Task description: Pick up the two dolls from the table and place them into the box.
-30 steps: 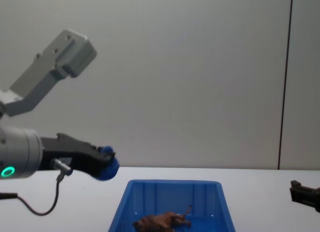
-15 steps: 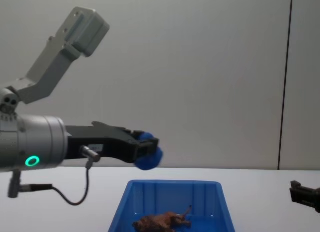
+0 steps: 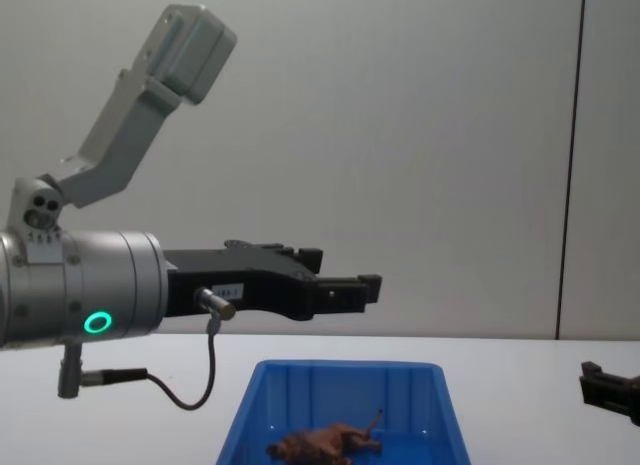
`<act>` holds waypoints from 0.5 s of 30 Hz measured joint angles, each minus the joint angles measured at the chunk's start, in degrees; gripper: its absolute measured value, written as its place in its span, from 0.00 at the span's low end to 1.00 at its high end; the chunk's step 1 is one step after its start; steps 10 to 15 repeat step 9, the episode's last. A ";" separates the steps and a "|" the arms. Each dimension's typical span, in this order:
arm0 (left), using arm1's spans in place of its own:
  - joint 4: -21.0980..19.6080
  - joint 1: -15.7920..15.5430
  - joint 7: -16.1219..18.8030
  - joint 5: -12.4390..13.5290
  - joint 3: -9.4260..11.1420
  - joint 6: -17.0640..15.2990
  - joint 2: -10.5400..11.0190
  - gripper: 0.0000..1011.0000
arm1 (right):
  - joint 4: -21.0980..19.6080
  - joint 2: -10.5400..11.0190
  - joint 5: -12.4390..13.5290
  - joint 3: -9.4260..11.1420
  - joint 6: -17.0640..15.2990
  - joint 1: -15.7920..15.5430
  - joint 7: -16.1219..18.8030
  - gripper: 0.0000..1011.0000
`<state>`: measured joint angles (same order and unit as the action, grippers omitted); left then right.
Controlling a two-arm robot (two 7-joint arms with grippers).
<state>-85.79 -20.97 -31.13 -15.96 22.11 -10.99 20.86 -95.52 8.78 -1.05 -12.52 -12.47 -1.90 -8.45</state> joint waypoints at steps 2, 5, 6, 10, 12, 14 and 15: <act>0.16 -0.10 -0.35 -0.21 0.06 0.23 -0.13 0.82 | 0.00 0.00 0.00 0.00 0.00 0.00 0.00 0.99; 0.33 -0.19 -0.74 -0.43 0.15 0.50 -0.27 0.91 | 0.00 0.00 0.00 0.00 0.00 0.00 0.00 0.99; 0.37 -0.22 -0.83 -0.49 0.16 0.56 -0.30 0.91 | 0.00 0.00 0.00 0.00 0.00 0.00 0.00 0.99; 0.50 -0.28 -1.10 -0.66 0.21 0.74 -0.39 0.99 | 0.00 0.00 0.00 0.00 0.00 0.00 0.00 0.99; 0.50 -0.28 -1.10 -0.66 0.21 0.74 -0.39 0.99 | 0.00 0.00 0.00 0.00 0.00 0.00 0.00 0.99; 0.50 -0.28 -1.10 -0.66 0.21 0.74 -0.39 0.99 | 0.00 0.00 0.00 0.00 0.00 0.00 0.00 0.99; 0.50 -0.28 -1.10 -0.66 0.21 0.74 -0.39 0.99 | 0.00 0.00 0.00 0.00 0.00 0.00 0.00 0.99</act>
